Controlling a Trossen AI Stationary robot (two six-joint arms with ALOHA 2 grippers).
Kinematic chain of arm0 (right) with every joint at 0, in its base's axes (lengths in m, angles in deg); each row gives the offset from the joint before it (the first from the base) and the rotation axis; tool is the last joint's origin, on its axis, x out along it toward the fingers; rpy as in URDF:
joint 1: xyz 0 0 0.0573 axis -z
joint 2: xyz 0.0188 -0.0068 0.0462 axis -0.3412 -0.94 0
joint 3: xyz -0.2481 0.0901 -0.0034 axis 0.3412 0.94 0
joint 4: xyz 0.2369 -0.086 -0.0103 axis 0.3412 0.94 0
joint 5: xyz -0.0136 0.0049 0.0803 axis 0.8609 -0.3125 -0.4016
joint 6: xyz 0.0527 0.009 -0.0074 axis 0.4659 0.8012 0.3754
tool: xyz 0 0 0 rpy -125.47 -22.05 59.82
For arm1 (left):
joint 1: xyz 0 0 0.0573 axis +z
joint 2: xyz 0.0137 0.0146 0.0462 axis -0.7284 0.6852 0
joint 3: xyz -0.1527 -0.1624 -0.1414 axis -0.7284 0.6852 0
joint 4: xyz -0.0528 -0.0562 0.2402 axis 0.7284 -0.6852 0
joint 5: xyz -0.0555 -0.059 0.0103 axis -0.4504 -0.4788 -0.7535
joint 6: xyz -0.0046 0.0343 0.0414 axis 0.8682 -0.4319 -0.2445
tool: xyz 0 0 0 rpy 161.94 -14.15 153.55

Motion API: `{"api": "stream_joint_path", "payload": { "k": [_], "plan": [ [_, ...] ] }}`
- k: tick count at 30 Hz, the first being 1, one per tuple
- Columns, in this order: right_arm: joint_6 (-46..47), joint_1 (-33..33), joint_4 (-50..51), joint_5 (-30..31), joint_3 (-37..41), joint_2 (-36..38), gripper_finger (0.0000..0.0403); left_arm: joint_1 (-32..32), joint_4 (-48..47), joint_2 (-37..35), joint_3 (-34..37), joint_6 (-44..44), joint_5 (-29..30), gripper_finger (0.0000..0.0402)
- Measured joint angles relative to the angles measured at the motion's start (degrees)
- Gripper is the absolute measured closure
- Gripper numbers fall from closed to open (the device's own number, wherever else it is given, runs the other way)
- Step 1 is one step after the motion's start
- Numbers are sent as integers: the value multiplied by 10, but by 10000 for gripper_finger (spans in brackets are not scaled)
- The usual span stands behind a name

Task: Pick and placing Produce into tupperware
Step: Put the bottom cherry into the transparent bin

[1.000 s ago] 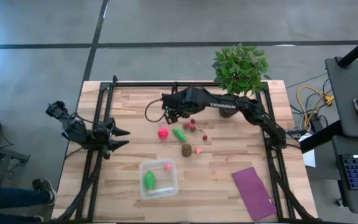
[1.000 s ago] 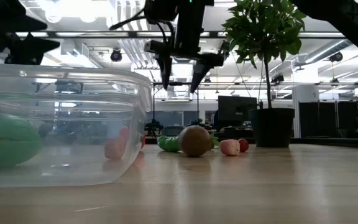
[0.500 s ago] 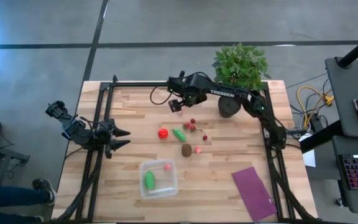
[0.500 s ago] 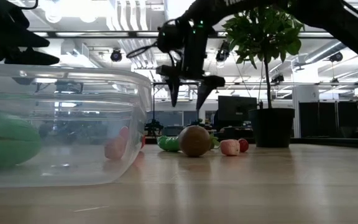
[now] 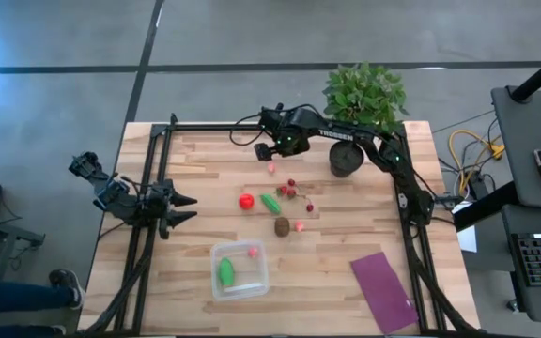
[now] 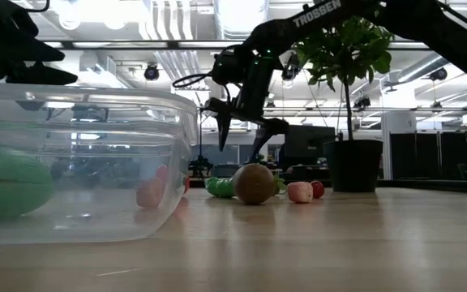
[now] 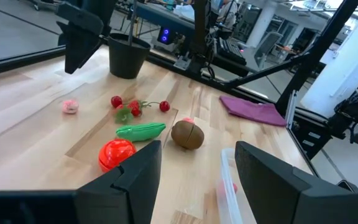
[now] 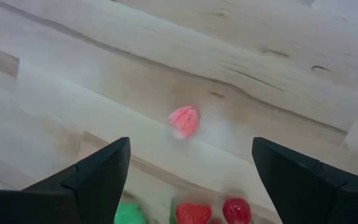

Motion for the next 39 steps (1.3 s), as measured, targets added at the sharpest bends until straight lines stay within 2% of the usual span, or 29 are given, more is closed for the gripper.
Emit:
{"api": "stream_joint_path", "payload": {
  "k": [9,16,20,22,34,39],
  "plan": [
    [54,-61,-2,-1,-34,0,76,0,0,0,0,0,0,210],
    [138,-124,4,3,-59,0,76,0,0,0,0,0,0,210],
    [195,-168,6,24,-61,0,76,0,0,0,0,0,0,210],
    [225,-190,13,45,-61,0,76,0,0,0,0,0,0,210],
    [469,-323,126,261,-61,0,76,0,0,0,0,0,0,210],
    [526,-356,177,292,-61,0,76,0,0,0,0,0,0,210]
  ]
}}
